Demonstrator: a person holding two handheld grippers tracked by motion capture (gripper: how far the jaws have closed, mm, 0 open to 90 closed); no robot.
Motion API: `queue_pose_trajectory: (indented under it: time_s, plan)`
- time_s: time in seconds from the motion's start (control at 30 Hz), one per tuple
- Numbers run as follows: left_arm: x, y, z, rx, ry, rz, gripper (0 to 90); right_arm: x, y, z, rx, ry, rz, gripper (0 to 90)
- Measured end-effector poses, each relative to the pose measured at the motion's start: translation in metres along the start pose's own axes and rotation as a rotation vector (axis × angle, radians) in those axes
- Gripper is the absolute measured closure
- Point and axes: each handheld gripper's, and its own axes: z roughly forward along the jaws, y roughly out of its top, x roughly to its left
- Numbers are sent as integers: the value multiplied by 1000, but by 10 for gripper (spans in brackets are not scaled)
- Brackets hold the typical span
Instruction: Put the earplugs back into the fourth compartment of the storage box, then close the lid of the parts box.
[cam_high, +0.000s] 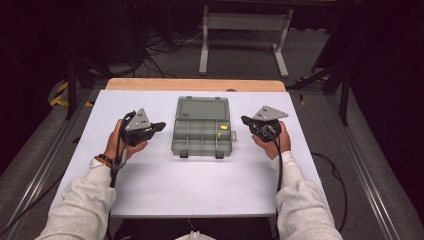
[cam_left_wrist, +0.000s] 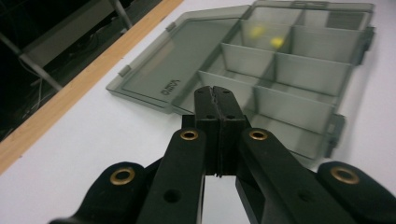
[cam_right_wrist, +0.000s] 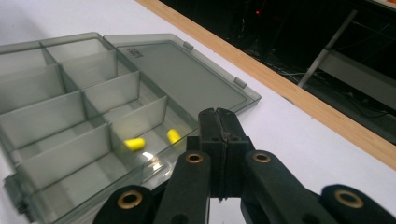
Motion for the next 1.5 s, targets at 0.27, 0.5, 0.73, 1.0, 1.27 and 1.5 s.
queue_pose_trajectory:
  time_s: [0.27, 0.5, 0.73, 1.0, 1.27, 1.5]
  plan:
    - [23, 9, 16, 20, 18, -32, 900, -23, 9, 18, 8, -1, 52, 900]
    - [36, 12, 31, 47, 36, -59, 900, -27, 15, 32, 70, -31, 55, 900]
    - [46, 19, 50, 93, 43, -78, 900, -33, 23, 46, 95, -34, 92, 900]
    - [55, 16, 79, 151, 36, -112, 899, -33, 26, 80, 220, -27, 64, 900]
    - [60, 5, 102, 202, 38, -139, 900, -34, 22, 107, 326, -22, 24, 900]
    - [60, -5, 116, 244, 36, -140, 900, -36, 8, 125, 420, 9, 24, 900]
